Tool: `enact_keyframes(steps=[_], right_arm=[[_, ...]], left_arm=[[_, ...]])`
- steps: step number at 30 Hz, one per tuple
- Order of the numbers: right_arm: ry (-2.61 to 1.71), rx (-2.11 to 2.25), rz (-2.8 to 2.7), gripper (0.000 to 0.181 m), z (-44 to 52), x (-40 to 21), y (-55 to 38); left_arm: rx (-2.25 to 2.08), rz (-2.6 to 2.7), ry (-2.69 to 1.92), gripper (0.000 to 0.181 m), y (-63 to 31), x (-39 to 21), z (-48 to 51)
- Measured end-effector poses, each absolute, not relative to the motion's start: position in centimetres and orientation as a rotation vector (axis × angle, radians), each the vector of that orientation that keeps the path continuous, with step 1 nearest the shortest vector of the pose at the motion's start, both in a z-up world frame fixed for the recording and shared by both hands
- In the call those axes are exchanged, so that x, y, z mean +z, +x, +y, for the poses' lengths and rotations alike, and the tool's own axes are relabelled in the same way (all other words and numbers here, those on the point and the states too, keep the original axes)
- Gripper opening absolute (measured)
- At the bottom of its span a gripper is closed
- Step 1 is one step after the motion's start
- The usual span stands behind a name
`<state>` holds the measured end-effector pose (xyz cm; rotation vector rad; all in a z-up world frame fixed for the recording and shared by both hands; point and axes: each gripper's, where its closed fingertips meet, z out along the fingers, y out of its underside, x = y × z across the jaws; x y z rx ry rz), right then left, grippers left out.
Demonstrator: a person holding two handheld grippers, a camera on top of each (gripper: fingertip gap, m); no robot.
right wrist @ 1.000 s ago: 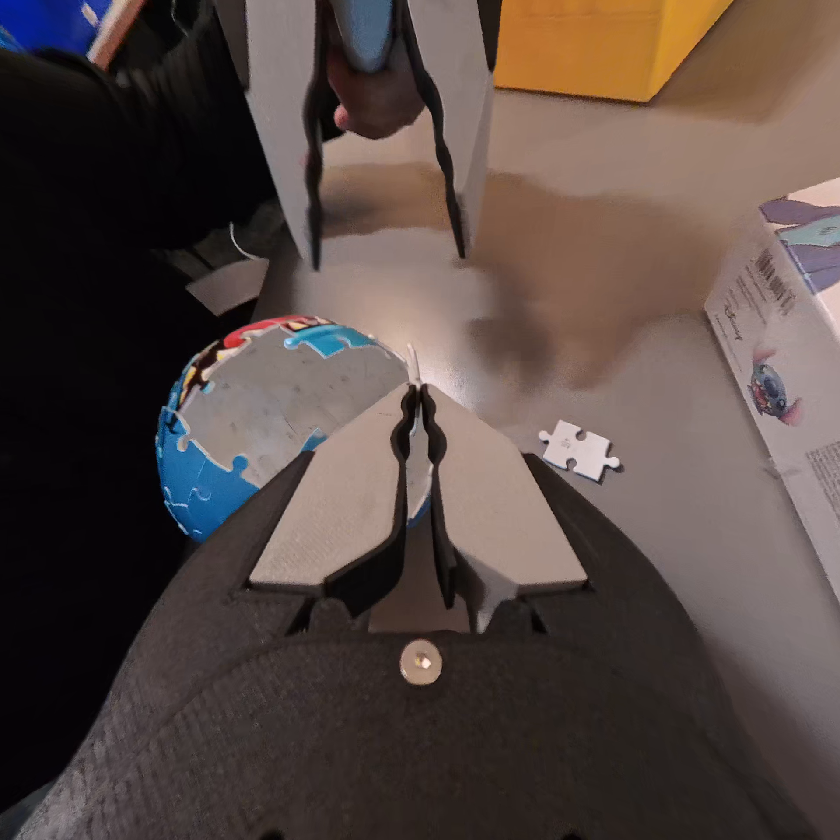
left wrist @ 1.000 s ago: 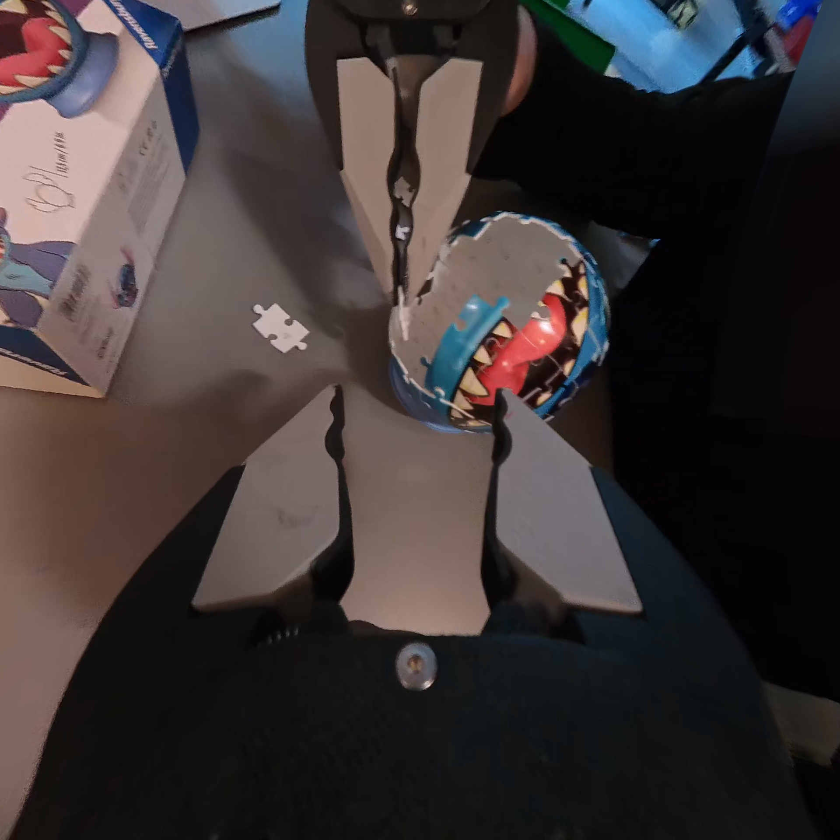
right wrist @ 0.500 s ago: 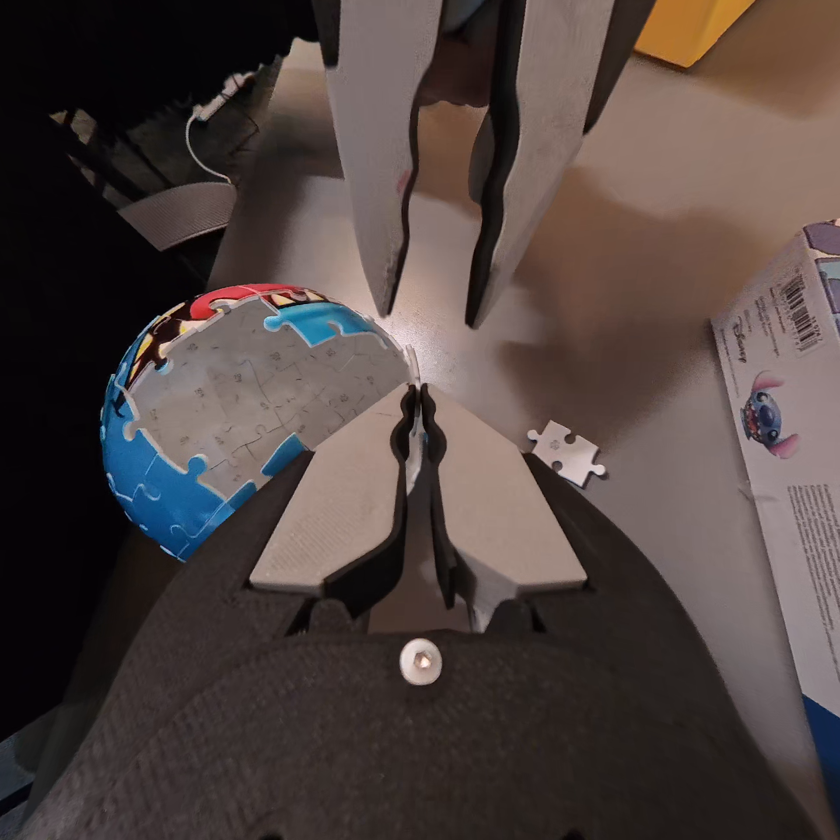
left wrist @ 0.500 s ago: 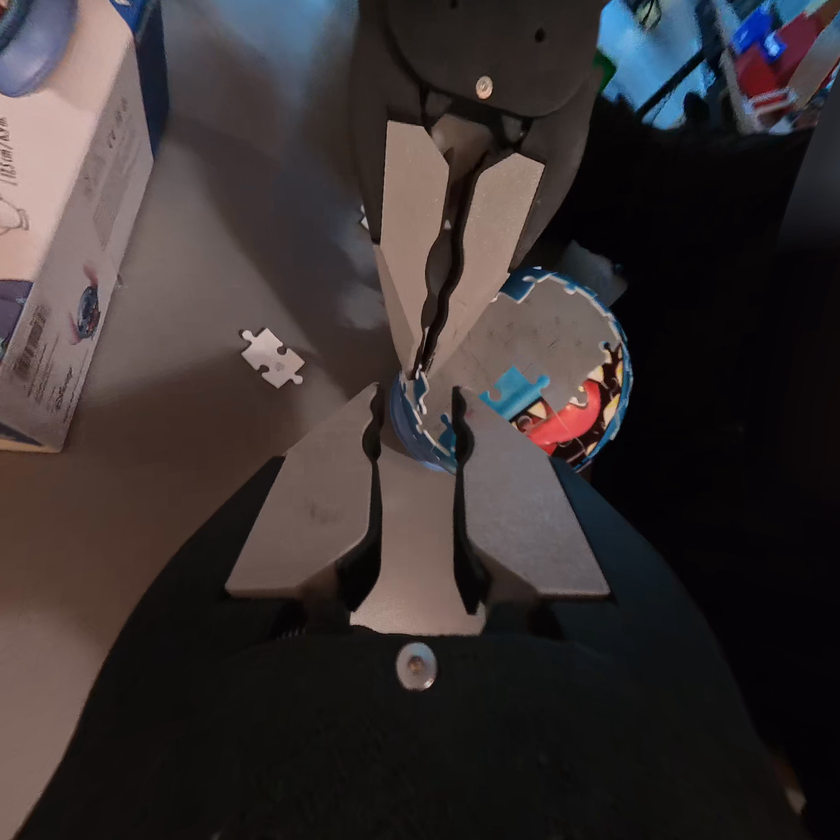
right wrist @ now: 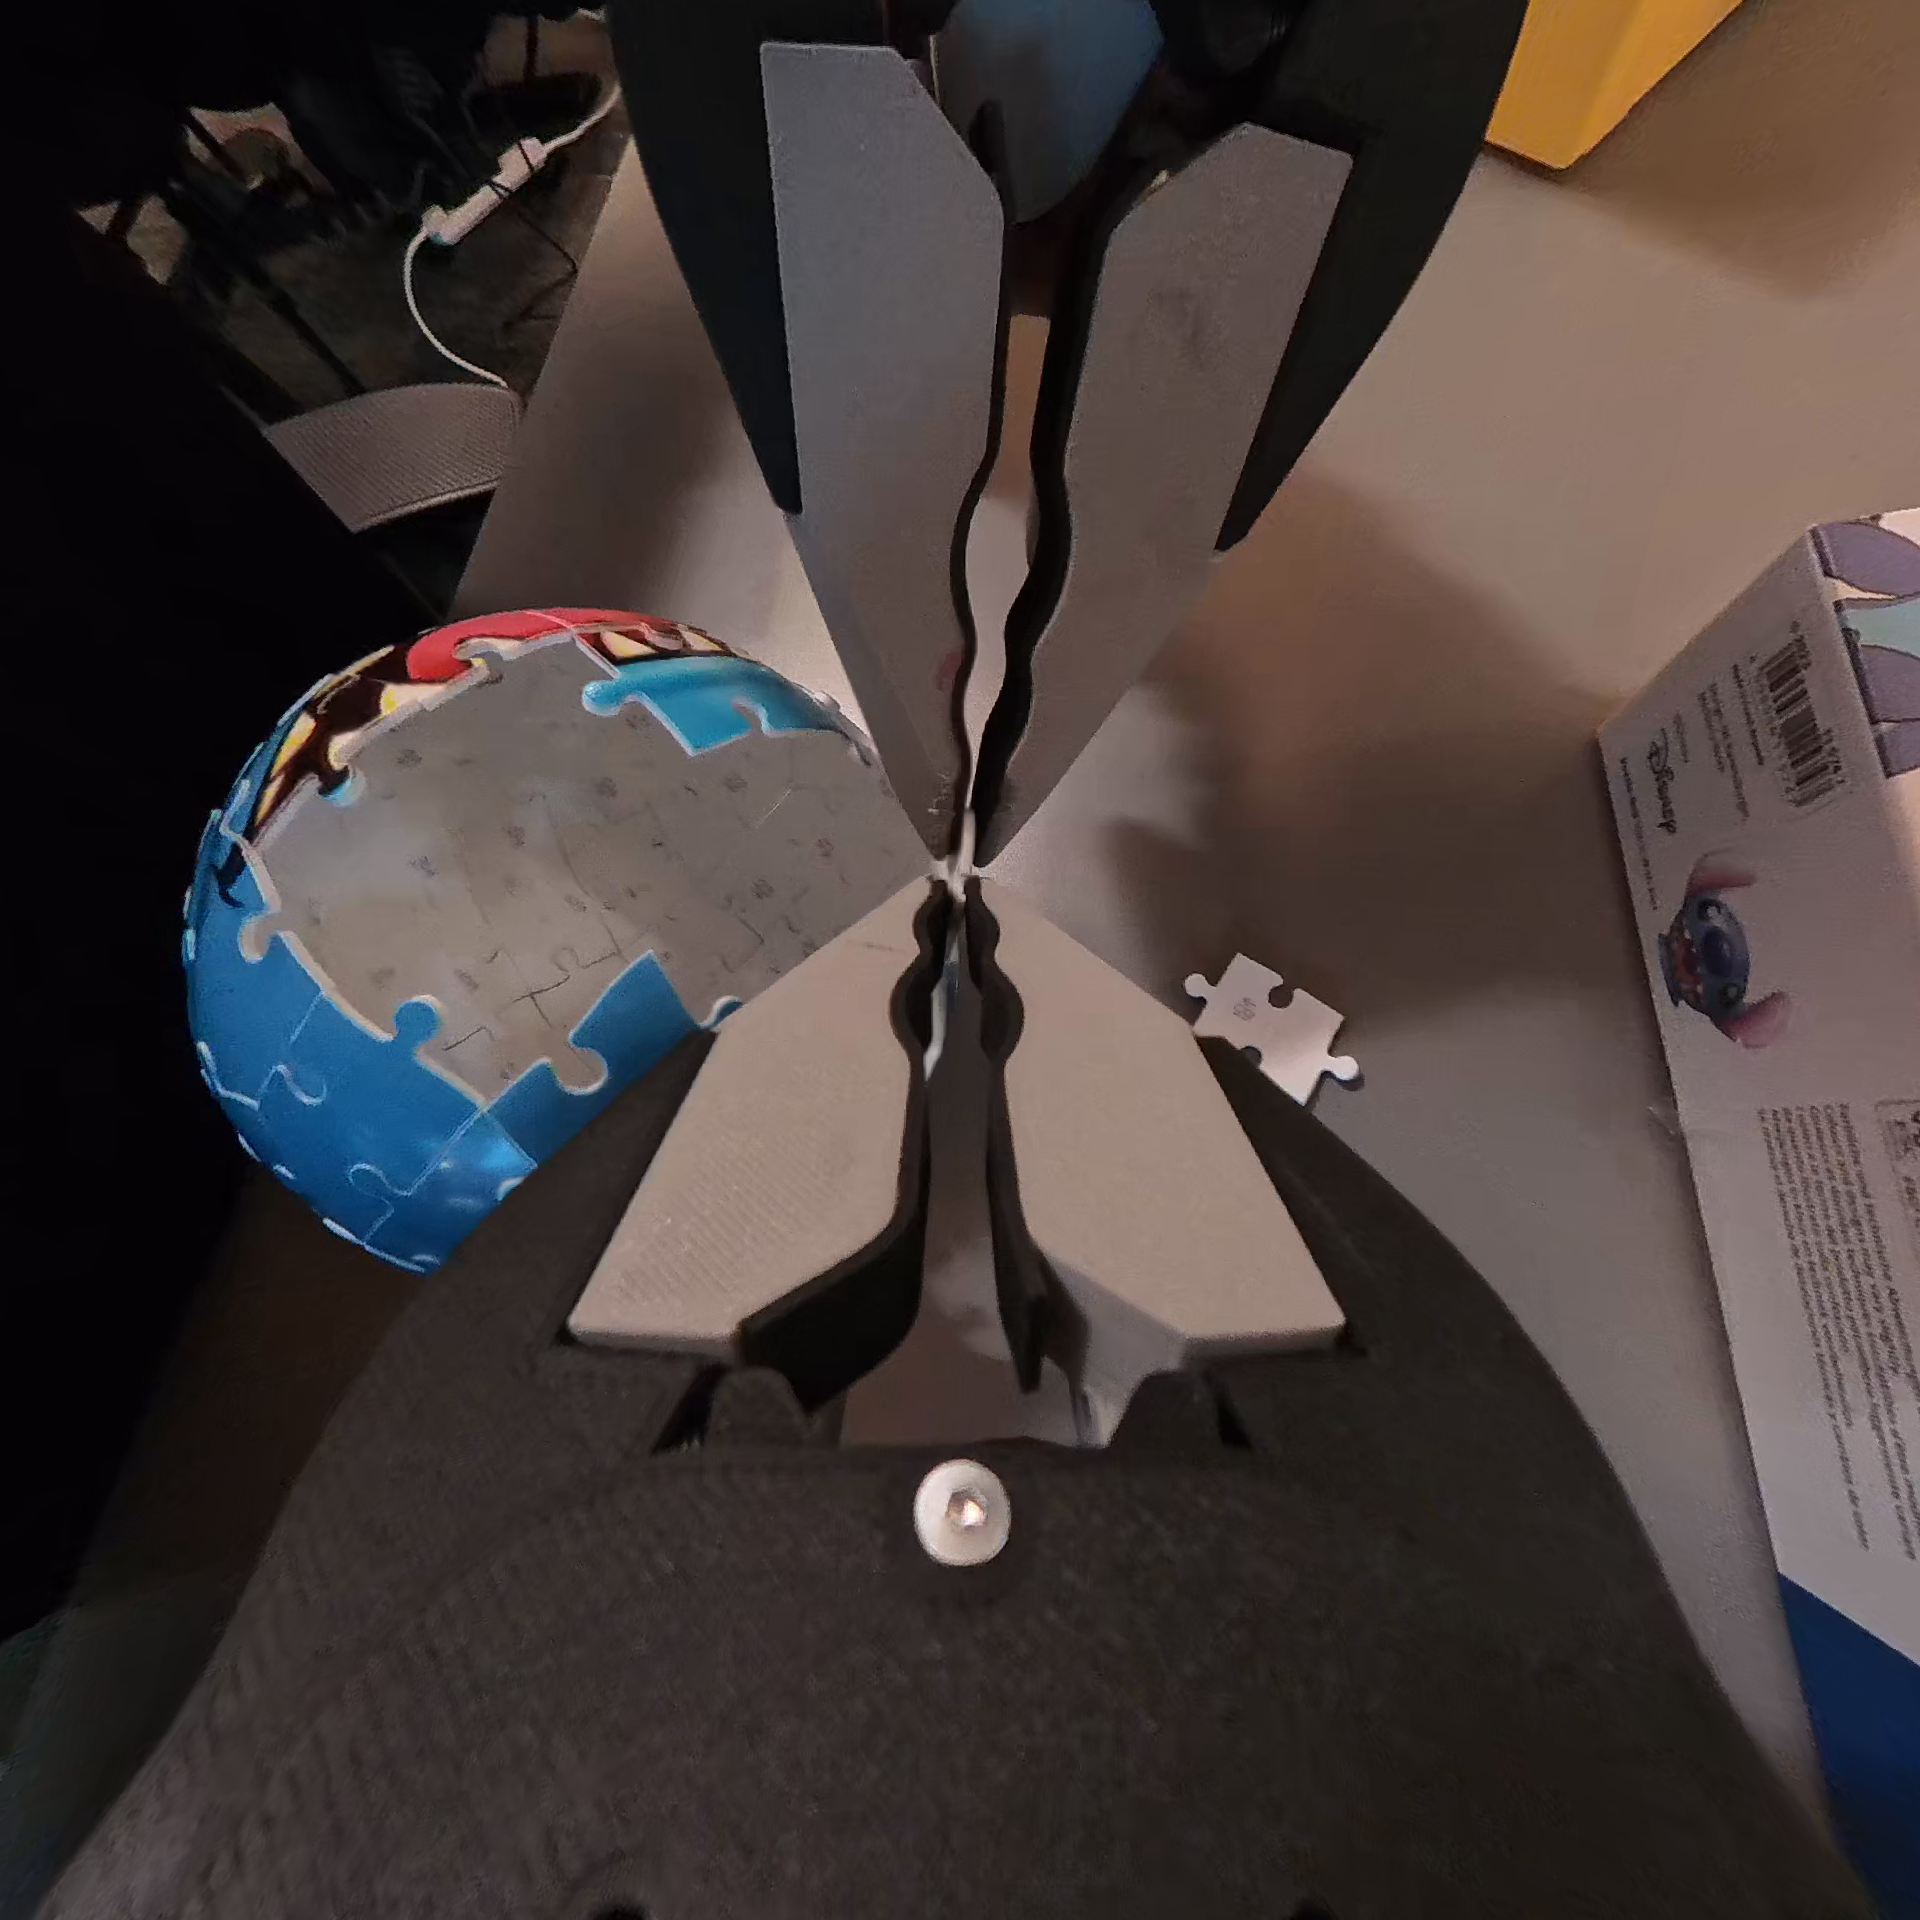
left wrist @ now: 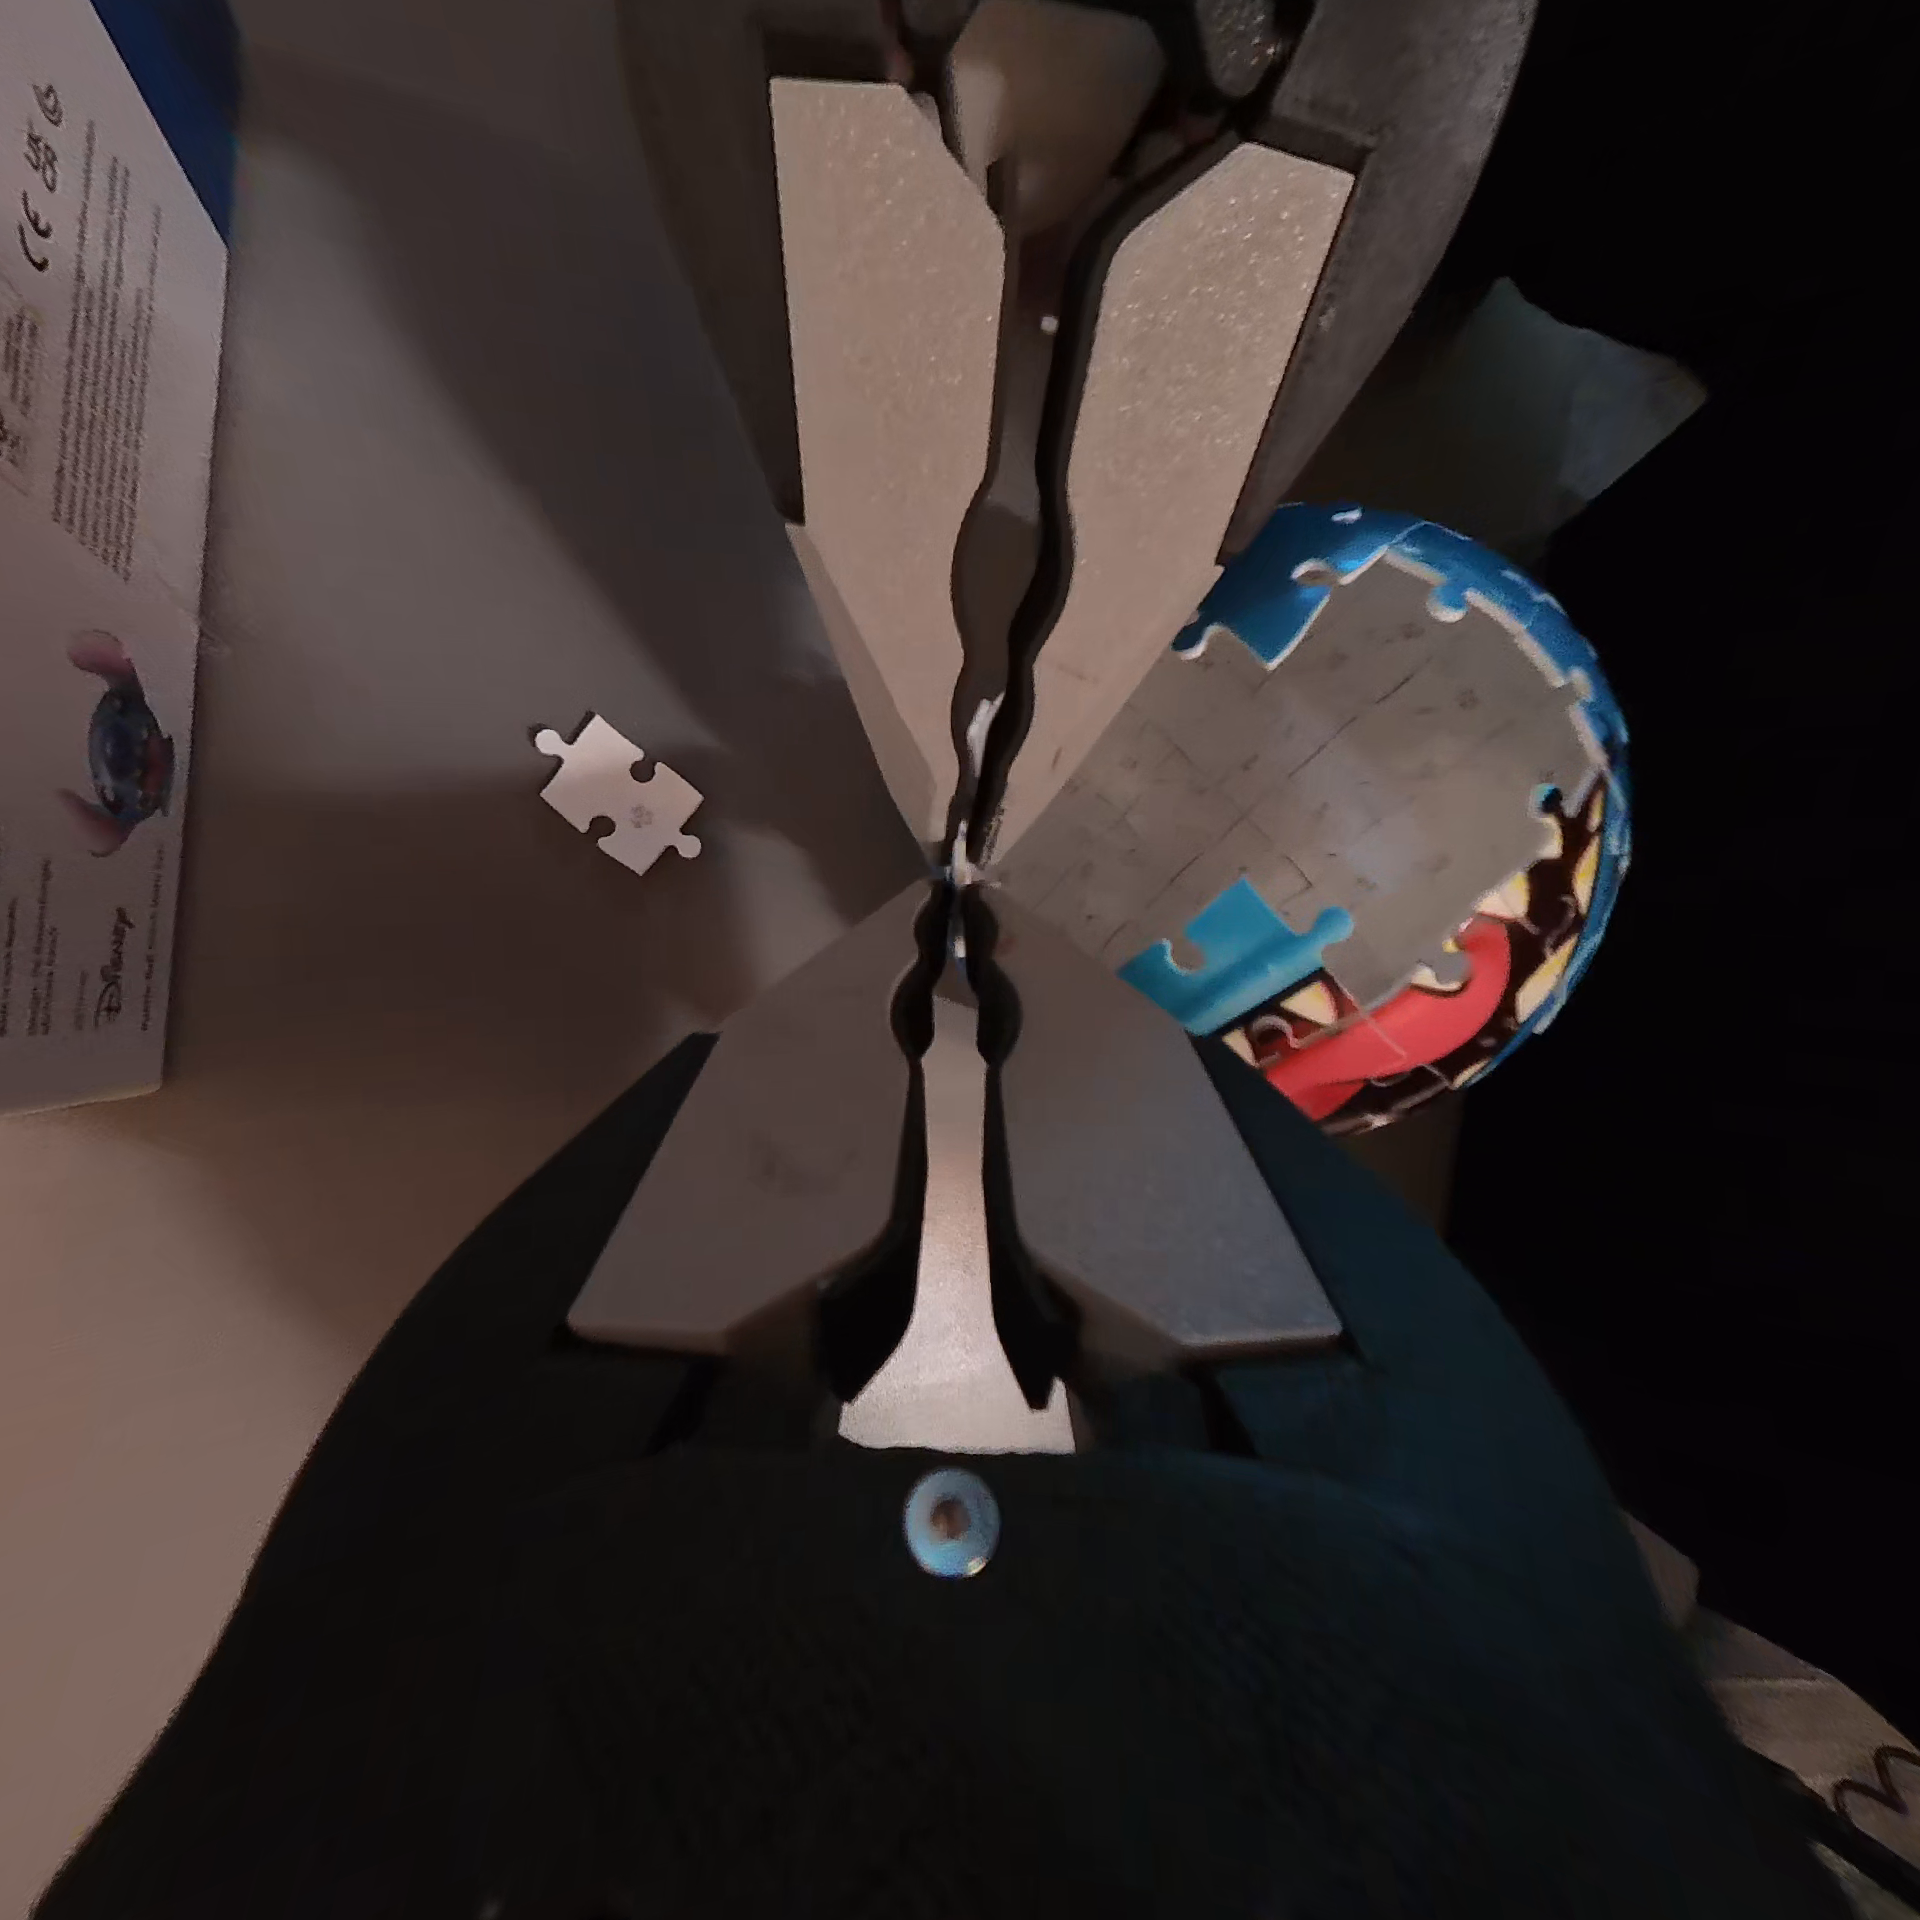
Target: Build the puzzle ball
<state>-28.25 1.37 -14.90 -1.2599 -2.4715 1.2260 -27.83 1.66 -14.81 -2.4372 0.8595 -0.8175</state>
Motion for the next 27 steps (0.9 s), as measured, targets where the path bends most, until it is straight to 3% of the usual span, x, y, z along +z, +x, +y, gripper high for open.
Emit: enact_keyframes(steps=[4,22,27], right_arm=[[-1.273,1.23,-2.512,0.006,1.2,-15.1,-28.1],[-1.187,1.107,-2.679,0.001,1.2,-16.1,-27.8],[-1.237,1.135,-2.667,0.009,1.3,-16.2,-28.1]], left_arm=[[-0.775,0.87,-2.435,0.0,-27.6,-14.8,1.5],[-0.562,0.89,-2.443,0.001,-27.7,-14.7,1.6],[-0.539,0.879,-2.431,0.0,-27.8,-14.7,1.8]])
